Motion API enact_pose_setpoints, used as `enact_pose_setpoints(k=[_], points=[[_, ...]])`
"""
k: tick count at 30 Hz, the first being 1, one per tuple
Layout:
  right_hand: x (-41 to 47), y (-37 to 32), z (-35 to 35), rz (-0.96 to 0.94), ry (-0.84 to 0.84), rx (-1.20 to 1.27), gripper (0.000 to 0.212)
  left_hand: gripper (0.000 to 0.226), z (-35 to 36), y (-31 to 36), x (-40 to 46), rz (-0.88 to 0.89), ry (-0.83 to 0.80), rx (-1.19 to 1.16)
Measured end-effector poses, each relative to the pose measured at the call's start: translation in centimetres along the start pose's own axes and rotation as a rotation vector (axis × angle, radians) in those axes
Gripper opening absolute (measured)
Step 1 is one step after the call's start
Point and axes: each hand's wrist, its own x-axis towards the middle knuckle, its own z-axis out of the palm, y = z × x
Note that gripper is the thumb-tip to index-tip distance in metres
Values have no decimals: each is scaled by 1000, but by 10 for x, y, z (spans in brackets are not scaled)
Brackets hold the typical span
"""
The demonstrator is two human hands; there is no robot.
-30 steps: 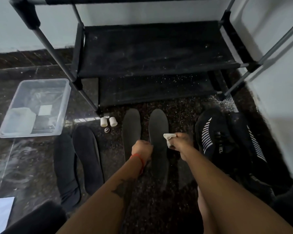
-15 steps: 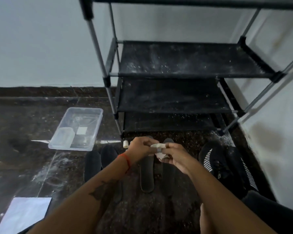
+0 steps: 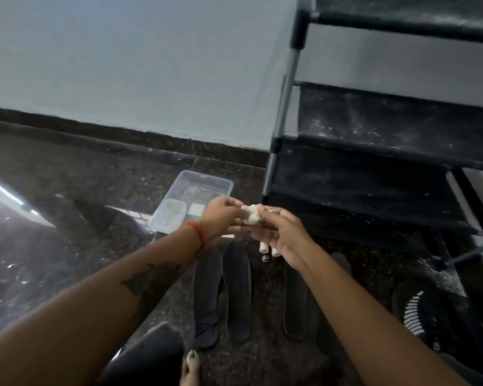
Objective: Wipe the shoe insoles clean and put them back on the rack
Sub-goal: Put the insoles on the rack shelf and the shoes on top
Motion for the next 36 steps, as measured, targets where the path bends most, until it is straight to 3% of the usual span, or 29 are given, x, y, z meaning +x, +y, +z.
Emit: enact_pose_setpoints(k=[5,10,15,20,23,31,36], points=[[57,21,41,-43,96,-202,26,25,-52,-18,32,8,139,-10],[121,50,88,-67,-26,-439,26,31,-109,-38,63,25,253,15],[184,78,137,-72,-95,-681,21,22,-166,-72,99,55,407,69],[238,106,170,-154,-232,-948,9,20,-202,-106,139,112,659,382],[259,123,180,-359,-260,-1158,13,17,-212,-116,158,88,750,531],[287,153,197,-668,-300,-1567,17,21,-226,-125,183,51,770,919],[293,160,204,-551,-402,-1804,24,28,-219,-130,188,41,738,1031]])
